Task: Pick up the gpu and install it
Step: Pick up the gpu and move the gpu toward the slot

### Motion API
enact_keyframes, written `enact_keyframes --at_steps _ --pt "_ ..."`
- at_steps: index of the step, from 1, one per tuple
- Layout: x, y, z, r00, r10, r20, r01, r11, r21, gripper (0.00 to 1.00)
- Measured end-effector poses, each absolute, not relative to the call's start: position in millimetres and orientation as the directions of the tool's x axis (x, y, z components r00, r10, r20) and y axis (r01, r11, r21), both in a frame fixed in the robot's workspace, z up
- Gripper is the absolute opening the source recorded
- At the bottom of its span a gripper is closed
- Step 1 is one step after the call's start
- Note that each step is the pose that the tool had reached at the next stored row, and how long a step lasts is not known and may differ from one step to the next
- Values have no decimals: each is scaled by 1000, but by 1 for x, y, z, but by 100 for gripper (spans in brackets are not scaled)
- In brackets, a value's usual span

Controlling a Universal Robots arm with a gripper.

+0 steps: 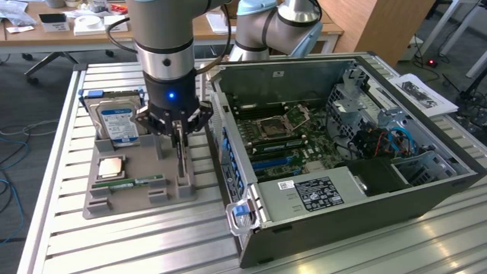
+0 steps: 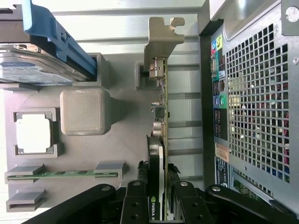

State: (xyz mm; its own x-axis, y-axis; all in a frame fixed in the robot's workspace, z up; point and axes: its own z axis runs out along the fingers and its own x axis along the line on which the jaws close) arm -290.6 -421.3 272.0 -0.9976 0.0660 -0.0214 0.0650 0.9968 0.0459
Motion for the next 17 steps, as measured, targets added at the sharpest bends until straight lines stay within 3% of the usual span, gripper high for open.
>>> enact_keyframes --at_steps 17 --pt "-290 -421 276 -998 66 -22 65 997 44 27"
